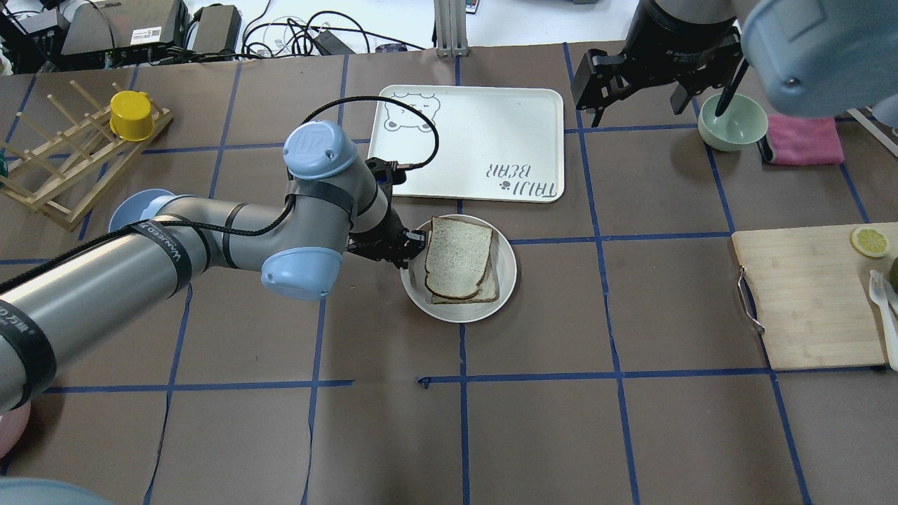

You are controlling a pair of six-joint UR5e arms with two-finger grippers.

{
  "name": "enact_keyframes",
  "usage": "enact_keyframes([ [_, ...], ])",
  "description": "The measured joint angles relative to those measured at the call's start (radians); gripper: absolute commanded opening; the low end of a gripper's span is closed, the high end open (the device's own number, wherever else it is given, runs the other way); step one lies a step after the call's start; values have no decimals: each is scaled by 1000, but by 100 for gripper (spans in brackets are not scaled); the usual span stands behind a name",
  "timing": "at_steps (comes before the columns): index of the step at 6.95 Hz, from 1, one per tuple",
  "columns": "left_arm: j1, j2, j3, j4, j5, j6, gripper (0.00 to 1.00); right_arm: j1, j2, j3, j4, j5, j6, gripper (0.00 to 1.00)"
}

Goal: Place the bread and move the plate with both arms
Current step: 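Slide the plate with the left gripper onto the bear tray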

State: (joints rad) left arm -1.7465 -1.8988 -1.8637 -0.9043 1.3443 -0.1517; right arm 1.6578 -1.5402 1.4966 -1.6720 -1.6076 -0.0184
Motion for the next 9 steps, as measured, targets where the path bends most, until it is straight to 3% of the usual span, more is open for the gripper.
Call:
enact_keyframes([
  [4,68,-48,201,-128,-68,7,0,0,0,2,-1,0,0,100],
  [9,79,-386,632,-138,-101,6,0,0,0,5,-2,0,0,100],
])
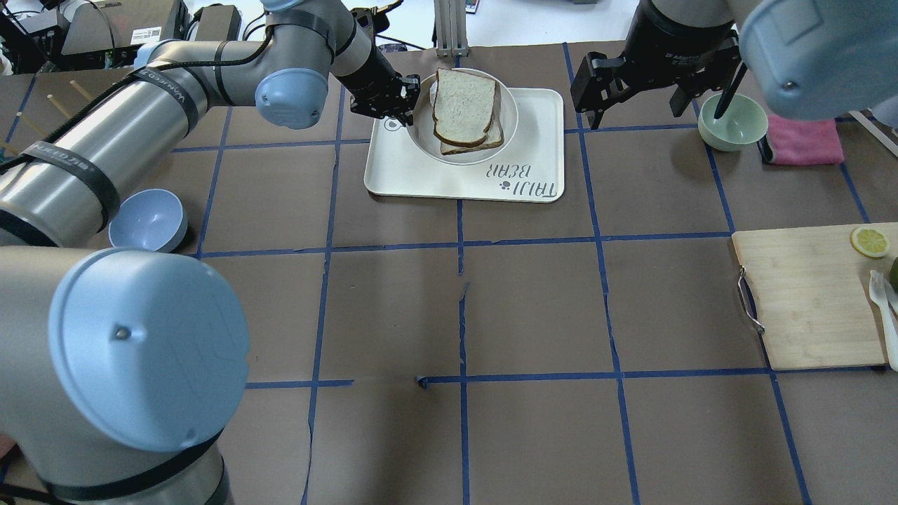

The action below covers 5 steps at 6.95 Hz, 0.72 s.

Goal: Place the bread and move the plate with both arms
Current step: 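Slide the plate with the left gripper onto the bear tray, then open the left gripper to release the plate rim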

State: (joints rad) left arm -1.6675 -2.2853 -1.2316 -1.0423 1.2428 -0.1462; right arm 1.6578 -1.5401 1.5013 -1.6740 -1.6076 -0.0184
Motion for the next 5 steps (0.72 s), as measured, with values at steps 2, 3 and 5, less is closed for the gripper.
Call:
enact_keyframes([
  [2,0,-76,55,9,-6,-2,0,0,0,0,0,0,0,100],
  [3,0,-94,62,12,-6,-4,0,0,0,0,0,0,0,100],
  [5,0,-112,65,15,-5,-11,100,0,0,0,-1,0,0,100],
])
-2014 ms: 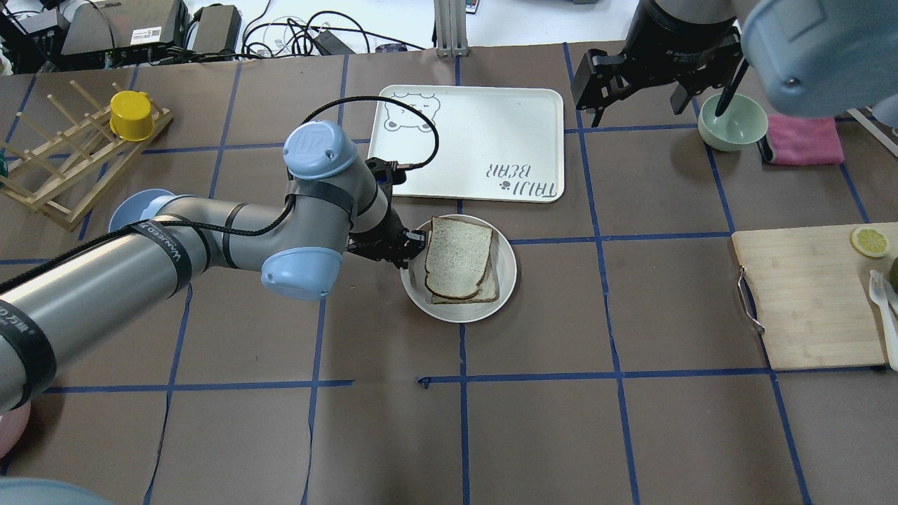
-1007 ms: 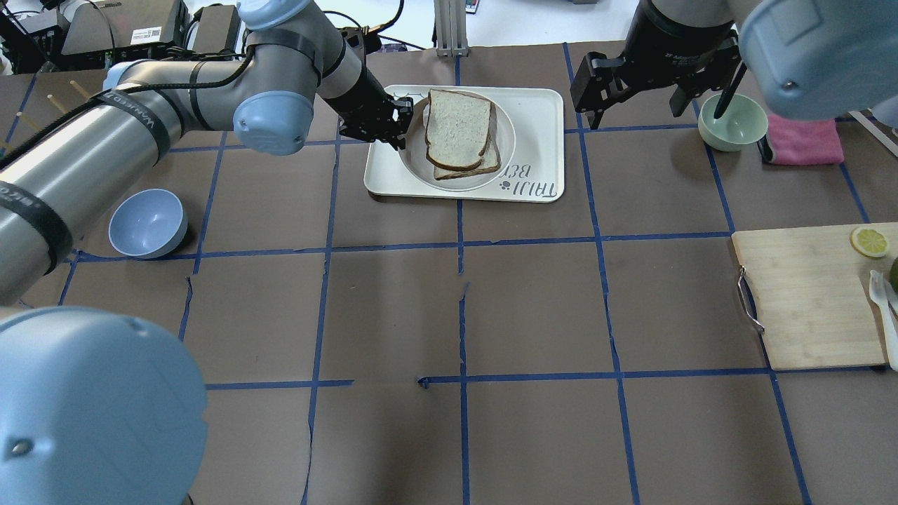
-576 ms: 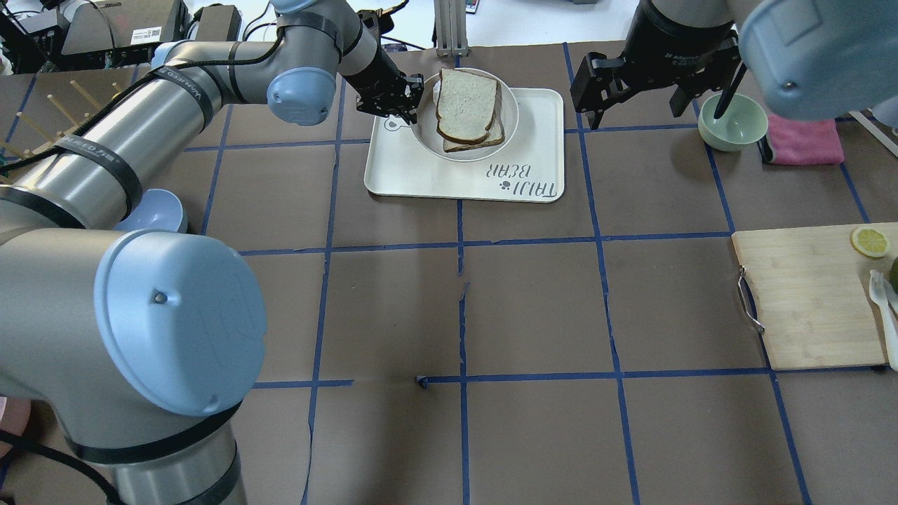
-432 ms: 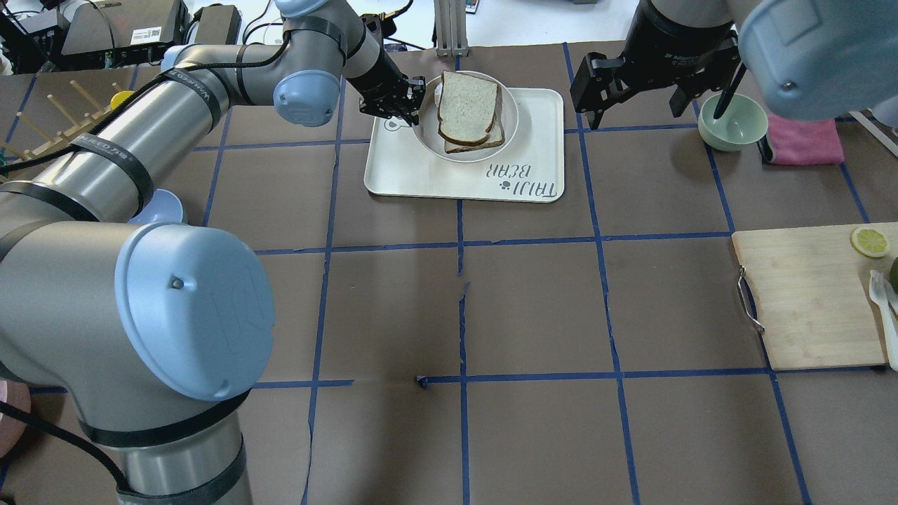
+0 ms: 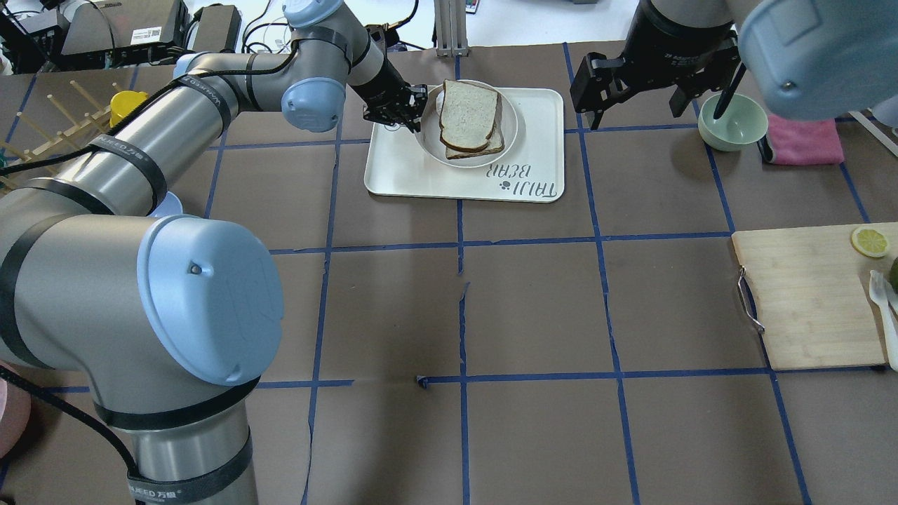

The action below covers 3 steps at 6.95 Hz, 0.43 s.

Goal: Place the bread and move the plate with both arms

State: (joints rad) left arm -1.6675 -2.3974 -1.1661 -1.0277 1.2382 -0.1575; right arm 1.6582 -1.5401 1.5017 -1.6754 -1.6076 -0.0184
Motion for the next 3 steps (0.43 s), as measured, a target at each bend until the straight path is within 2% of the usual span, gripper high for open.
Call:
enact_keyframes([
  [3,7,43,3,-8,-1,-54,100,0,0,4,-1,2,0,100],
])
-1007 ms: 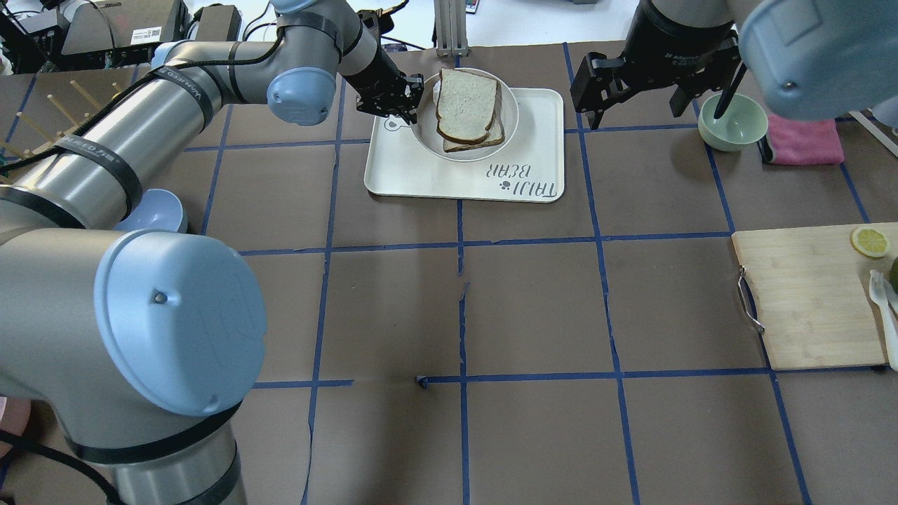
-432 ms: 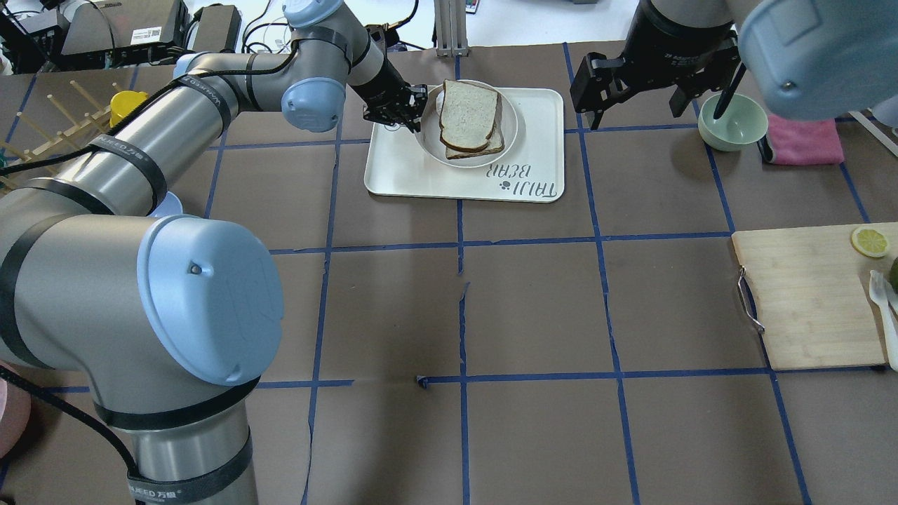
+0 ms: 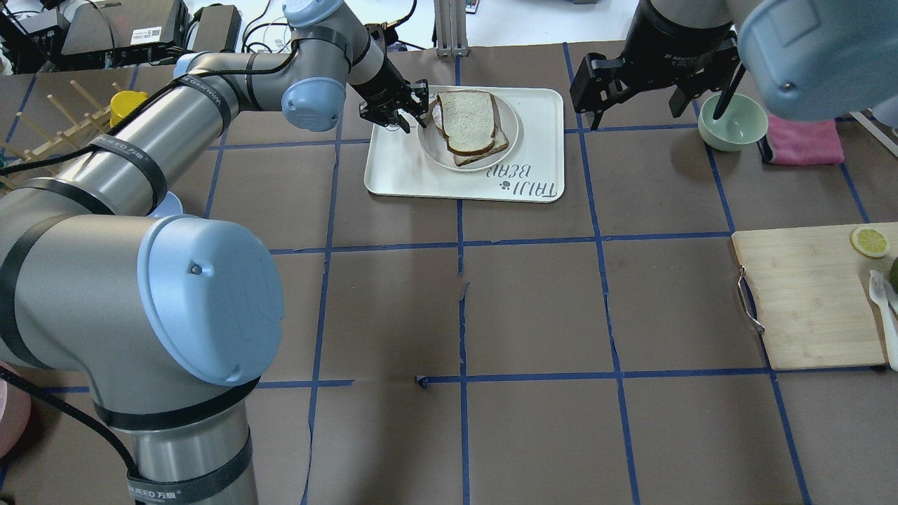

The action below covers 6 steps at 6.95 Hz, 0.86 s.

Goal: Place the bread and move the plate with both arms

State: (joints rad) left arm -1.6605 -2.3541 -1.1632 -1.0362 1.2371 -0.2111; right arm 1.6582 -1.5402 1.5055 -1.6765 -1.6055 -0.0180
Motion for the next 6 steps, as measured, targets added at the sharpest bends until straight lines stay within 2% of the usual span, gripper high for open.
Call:
enact_keyframes([
  [2,33,85,-2,-97,24,18,100,0,0,1,-1,2,0,100],
  [4,50,207,-7,-255,196,110,100,0,0,4,-1,2,0,100],
  [5,59,270,-12,-347,262,136,100,0,0,5,-1,2,0,100],
  [6,77,331,-15,-446,288,148,100,0,0,5,-1,2,0,100],
])
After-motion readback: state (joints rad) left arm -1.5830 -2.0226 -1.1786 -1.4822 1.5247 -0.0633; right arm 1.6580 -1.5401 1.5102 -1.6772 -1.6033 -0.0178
